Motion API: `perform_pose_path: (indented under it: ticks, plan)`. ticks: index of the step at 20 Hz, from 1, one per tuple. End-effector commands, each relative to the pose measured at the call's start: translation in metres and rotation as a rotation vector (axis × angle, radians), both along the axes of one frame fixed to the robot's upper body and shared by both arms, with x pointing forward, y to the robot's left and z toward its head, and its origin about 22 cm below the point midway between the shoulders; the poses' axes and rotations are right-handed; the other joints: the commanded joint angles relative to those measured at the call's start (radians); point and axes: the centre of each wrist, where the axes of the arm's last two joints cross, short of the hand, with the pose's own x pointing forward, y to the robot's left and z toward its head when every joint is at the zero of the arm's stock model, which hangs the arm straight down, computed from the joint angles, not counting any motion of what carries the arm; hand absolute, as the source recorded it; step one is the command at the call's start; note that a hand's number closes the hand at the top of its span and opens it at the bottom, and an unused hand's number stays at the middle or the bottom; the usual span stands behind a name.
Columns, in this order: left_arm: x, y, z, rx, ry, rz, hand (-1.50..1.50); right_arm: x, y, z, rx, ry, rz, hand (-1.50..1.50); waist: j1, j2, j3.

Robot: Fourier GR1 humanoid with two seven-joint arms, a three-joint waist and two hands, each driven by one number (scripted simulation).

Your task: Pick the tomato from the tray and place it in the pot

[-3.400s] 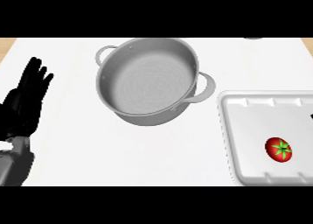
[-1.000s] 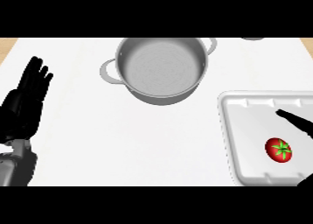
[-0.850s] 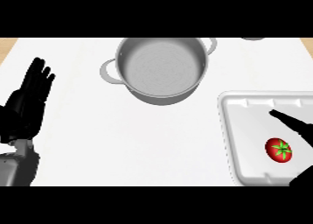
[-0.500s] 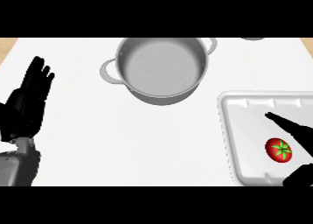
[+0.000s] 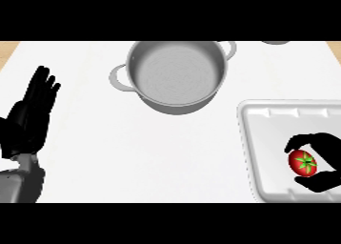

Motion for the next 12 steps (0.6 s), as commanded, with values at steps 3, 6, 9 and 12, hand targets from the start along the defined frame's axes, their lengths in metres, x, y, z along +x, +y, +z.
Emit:
perform_pose_path:
  ticks: [3, 6, 9, 12]
  plan:
    - [0.016, -0.006, -0.004, 0.015, -0.004, 0.006, 0.00, 0.007, 0.018, -0.017, 0.003, -0.016, 0.045, 1.50, -0.003, 0.003, 0.004]
    - [0.012, 0.006, 0.012, 0.029, -0.022, 0.015, 0.00, 0.000, 0.009, 0.003, 0.001, 0.012, 0.332, 1.50, 0.004, 0.003, 0.004]
    - [0.014, -0.016, 0.013, 0.004, -0.032, -0.082, 0.00, 0.002, 0.079, 0.022, 0.035, 0.018, 0.870, 1.50, 0.093, 0.001, 0.003]
    - [0.016, -0.022, 0.013, 0.002, -0.013, -0.125, 0.00, -0.006, 0.115, 0.039, 0.055, 0.011, 1.241, 1.50, 0.162, 0.004, 0.005]
